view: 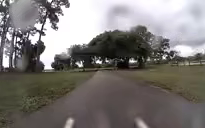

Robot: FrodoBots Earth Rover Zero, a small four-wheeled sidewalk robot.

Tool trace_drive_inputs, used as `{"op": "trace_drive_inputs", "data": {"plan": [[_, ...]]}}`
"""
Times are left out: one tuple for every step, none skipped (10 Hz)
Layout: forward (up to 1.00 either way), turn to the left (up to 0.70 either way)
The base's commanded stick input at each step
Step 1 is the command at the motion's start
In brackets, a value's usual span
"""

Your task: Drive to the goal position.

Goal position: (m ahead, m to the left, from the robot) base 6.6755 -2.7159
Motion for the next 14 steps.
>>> {"op": "trace_drive_inputs", "data": {"plan": [[1.00,0.00],[1.00,0.00],[1.00,0.00],[1.00,-0.03],[1.00,-0.25],[1.00,-0.40],[1.00,-0.16],[1.00,0.00],[1.00,0.00],[1.00,0.00],[1.00,0.00],[1.00,0.00],[1.00,0.00],[1.00,0.00]]}}
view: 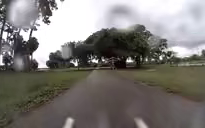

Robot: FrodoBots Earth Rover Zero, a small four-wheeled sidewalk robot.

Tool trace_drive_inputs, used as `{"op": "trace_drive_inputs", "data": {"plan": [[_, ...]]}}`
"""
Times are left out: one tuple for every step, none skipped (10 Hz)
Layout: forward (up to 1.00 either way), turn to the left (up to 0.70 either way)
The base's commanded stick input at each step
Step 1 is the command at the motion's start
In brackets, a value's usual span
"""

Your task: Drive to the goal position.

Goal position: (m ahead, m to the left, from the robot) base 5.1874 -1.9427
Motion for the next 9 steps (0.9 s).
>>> {"op": "trace_drive_inputs", "data": {"plan": [[1.00,0.00],[1.00,0.00],[1.00,0.00],[1.00,0.00],[1.00,0.00],[1.00,0.00],[1.00,0.00],[1.00,0.00],[1.00,0.00]]}}
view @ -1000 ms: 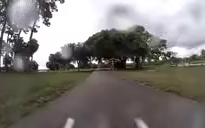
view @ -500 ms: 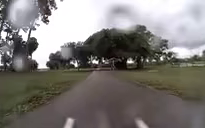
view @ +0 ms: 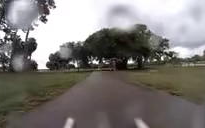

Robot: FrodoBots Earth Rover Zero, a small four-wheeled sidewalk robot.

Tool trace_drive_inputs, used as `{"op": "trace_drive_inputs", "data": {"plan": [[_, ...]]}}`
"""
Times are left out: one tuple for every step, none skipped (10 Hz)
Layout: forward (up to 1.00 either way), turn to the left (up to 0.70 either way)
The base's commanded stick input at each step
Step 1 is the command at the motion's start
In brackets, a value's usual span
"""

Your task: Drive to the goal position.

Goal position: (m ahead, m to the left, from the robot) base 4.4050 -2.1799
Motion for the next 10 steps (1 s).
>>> {"op": "trace_drive_inputs", "data": {"plan": [[1.00,0.00],[1.00,0.00],[1.00,0.00],[1.00,0.00],[1.00,0.00],[1.00,0.00],[1.00,0.00],[1.00,0.00],[1.00,0.00],[1.00,0.00]]}}
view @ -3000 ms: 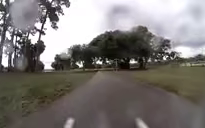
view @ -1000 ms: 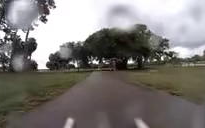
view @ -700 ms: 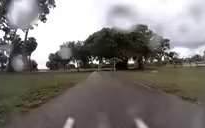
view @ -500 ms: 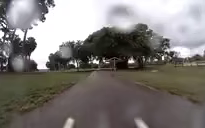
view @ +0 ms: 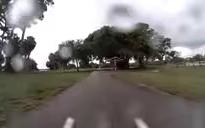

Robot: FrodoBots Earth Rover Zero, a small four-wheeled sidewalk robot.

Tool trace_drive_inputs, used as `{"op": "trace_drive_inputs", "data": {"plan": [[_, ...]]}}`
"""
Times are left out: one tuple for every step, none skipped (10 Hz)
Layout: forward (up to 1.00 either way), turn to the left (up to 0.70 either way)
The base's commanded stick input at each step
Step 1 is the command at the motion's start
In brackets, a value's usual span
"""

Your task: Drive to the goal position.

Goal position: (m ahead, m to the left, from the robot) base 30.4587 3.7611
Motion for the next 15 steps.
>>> {"op": "trace_drive_inputs", "data": {"plan": [[1.00,0.00],[1.00,0.00],[1.00,0.00],[1.00,0.00],[1.00,0.00],[1.00,0.00],[1.00,0.00],[1.00,0.00],[1.00,0.00],[1.00,0.00],[1.00,0.00],[1.00,0.00],[1.00,0.00],[1.00,0.00],[1.00,0.00]]}}
